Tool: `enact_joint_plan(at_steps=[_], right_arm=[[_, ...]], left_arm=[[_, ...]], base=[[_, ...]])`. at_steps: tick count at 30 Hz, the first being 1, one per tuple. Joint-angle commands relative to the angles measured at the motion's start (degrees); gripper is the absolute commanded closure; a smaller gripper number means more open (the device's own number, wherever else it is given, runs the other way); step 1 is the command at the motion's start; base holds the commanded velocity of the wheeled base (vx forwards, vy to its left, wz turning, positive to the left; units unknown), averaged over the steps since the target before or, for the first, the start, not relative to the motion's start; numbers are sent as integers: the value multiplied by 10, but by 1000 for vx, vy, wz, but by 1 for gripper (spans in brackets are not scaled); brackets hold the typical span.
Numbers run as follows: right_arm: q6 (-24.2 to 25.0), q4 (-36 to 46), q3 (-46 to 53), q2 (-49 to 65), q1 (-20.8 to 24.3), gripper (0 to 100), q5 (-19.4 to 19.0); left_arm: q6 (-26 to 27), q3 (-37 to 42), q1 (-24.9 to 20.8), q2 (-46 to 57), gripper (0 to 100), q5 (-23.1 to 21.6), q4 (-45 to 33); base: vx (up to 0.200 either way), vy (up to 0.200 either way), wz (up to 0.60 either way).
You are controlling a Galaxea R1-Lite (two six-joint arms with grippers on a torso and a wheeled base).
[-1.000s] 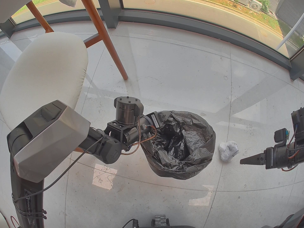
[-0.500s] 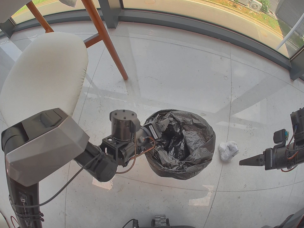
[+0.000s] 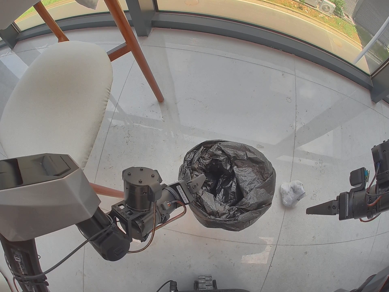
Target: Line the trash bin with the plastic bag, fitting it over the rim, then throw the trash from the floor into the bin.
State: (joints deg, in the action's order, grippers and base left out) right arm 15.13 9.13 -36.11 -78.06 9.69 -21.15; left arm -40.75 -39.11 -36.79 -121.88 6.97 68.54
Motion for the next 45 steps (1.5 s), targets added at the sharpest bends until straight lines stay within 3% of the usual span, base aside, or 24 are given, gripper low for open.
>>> enact_joint_plan(at_steps=[1, 9, 17, 33, 45], right_arm=[[0, 0, 1, 1, 0, 0, 0], [1, 0, 9, 9, 2, 0, 0], [1, 0, 21, 19, -3, 0, 0], [0, -1, 22, 16, -4, 0, 0], [0, 0, 22, 18, -4, 0, 0]], left_arm=[[-14, -11, -27, 46, 0, -4, 5], [-45, -39, -94, -2, 0, 1, 6], [-44, -95, -96, -49, 0, 1, 11], [-73, -38, -144, -67, 0, 7, 10], [-74, -26, -144, -93, 0, 15, -5]], base=[[0, 0, 0], [0, 0, 0], [0, 0, 0], [0, 0, 0], [0, 0, 0]])
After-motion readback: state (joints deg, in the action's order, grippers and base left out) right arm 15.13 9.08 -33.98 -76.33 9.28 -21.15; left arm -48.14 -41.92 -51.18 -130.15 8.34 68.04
